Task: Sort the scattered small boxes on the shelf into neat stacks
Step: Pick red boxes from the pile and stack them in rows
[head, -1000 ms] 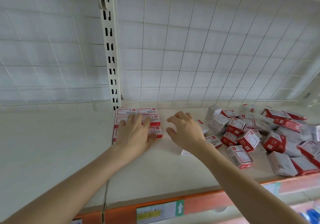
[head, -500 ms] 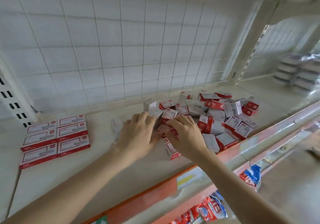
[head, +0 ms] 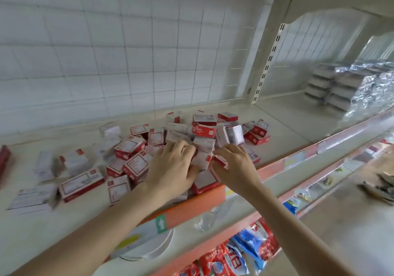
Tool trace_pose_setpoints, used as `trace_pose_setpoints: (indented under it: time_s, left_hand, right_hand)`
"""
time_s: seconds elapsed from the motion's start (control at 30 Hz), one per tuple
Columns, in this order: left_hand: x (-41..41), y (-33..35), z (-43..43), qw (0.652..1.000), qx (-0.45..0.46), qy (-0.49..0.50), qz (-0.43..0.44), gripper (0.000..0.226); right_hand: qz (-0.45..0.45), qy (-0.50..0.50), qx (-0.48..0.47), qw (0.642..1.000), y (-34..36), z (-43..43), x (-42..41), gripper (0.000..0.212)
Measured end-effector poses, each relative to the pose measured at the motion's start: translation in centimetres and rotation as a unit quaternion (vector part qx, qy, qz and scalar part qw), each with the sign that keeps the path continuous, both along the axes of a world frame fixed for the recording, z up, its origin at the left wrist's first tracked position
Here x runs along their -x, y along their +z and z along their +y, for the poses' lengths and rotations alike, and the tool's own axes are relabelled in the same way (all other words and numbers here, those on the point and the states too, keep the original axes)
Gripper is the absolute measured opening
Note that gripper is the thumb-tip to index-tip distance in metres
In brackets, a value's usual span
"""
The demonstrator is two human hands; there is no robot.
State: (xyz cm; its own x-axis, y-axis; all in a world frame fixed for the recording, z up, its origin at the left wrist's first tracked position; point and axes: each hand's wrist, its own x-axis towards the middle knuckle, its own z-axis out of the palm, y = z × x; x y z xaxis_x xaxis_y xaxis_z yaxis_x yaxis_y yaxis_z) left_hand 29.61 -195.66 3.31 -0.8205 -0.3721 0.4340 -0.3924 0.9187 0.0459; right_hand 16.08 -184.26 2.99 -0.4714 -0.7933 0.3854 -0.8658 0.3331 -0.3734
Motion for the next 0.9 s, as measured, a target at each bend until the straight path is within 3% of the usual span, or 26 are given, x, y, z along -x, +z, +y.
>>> trace_pose_setpoints:
  time_s: [0.23, 0.4, 0.63, 0.9]
  left_hand:
    - [3.8, -0.4, 3.3, 0.999, 0.0, 0.047, -0.013, 0.045]
    - [5.7, -0.8, 5.0, 0.999, -0.011, 0.036, -0.012, 0.028]
    - [7.0, -1.1, 5.9, 0.999, -0.034, 0.02, -0.031, 0.026]
    - [7.8, -0.7, 6.3, 0.997, -0.048, 0.027, -0.053, 0.031]
  right_hand:
    - [-0.031, -0.046, -0.033, 0.998, -0.3, 3.0, 6.2, 0.029]
    - [-0.061, -0.08, -0.11, 0.989, -0.7, 3.2, 8.7, 0.046]
    - [-0.102, -0.073, -0.128, 0.984, 0.5, 2.0, 9.9, 0.033]
    - [-0.026, -0.046, -0.159, 0.986, 0.8, 2.8, 10.4, 0.022]
